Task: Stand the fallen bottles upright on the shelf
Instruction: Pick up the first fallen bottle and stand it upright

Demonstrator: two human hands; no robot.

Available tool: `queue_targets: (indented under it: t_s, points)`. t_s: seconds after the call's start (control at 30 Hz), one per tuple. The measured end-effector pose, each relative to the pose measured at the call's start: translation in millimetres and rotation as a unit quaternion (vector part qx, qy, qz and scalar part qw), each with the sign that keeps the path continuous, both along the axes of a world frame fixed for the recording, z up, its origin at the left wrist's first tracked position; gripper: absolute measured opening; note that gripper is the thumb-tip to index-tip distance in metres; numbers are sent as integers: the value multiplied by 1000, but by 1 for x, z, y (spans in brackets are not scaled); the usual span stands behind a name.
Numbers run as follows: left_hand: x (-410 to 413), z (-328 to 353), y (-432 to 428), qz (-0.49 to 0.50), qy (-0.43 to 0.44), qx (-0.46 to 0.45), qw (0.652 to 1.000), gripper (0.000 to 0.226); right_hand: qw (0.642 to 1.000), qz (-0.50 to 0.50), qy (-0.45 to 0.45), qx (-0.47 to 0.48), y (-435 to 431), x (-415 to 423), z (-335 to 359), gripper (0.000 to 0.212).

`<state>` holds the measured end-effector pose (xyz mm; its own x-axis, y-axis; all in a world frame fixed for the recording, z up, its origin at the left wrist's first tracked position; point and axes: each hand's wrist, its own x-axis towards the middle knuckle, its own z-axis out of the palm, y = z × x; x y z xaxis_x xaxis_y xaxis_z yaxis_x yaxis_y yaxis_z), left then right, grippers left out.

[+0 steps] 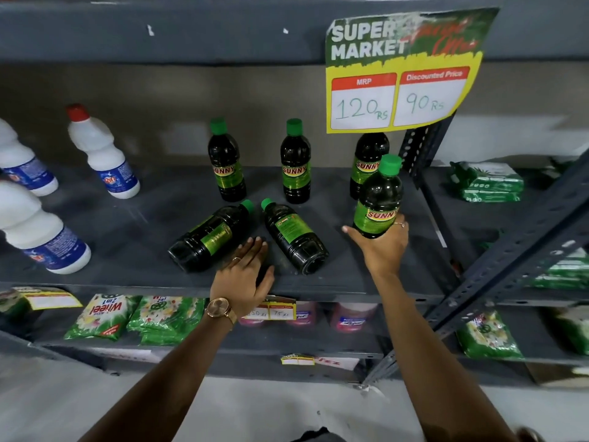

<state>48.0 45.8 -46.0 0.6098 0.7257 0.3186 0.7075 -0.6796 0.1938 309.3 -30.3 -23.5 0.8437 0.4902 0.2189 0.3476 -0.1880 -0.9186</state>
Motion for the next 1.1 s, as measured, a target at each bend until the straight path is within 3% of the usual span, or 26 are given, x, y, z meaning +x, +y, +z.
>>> queue_targets:
  t_s: [0.13,0.33,0.67,1.1]
  points:
    - [0,0,0,8,6,-17,1000,61,1000,0,-14,-17,1,-2,4,104]
    - [1,2,-1,9,19,-28,999,60,996,93,8,-13,-23,12,2,71]
    - [1,3,-1,8,42,-25,999,60,992,122,22,-19,-83,-7,-7,64]
    - [3,13,-7,10,36,-19,999,59,985,162,-12,-63,-106,-3,-15,82]
